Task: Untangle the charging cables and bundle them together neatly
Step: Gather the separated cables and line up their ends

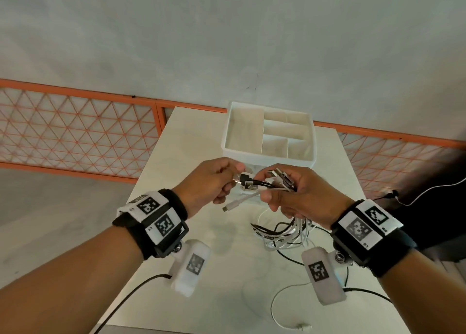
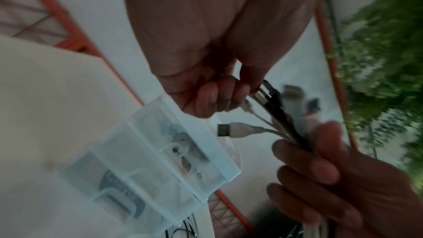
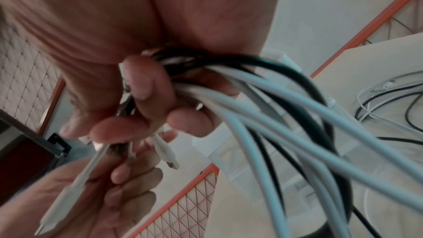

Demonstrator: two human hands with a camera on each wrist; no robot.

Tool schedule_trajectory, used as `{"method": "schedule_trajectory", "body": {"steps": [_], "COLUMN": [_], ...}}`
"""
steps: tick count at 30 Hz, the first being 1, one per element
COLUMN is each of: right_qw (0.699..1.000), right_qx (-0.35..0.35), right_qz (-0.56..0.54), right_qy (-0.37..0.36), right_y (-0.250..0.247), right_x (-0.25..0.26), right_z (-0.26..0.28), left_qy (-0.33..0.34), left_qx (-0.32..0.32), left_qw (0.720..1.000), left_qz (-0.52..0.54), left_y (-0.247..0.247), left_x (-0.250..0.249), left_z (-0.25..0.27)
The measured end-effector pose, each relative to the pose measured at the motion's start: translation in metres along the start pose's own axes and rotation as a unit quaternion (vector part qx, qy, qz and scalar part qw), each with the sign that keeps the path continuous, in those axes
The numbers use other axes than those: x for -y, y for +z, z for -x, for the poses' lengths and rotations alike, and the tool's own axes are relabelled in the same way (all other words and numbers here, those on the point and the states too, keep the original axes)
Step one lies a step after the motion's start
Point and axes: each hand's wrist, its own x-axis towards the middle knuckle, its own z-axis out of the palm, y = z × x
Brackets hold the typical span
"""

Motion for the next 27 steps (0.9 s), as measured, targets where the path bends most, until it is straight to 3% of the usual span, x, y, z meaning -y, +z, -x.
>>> {"method": "schedule_trajectory", "body": {"steps": [3,9,13,19,20,24,27], "right_qw": [1.0,0.999,0.997,0.991,0.99,0.992,0.989], "right_qx": [0.0,0.004,0.019,-0.016,-0.024,-0.027,-0.004], "right_qz": [0.024,0.036,0.075,0.126,0.133,0.115,0.142], "right_qy": [-0.001,-0.022,-0.028,-0.027,-0.03,-0.038,-0.046], "right_y": [0.004,0.01,0.017,0.021,0.021,0.022,0.021], "right_x": [0.004,0.005,0.005,0.003,0.002,0.002,0.005], "right_z": [-0.004,-0.005,-0.007,-0.01,-0.01,-0.009,-0.008], "left_qy": [0.031,-0.09,-0.085,0.003,0.013,-0.004,-0.009], "left_qx": [0.019,0.019,0.084,0.153,0.141,-0.01,-0.027], "left_qw": [0.999,0.986,0.963,0.987,0.989,0.995,0.996], "left_qz": [-0.037,0.139,0.242,0.048,0.04,0.1,0.089], "left_y": [0.006,0.0,0.008,0.025,0.026,0.021,0.024], "left_x": [-0.006,-0.004,-0.001,-0.01,-0.009,-0.004,-0.004], "left_z": [0.004,0.007,0.009,0.02,0.021,0.013,0.012]}}
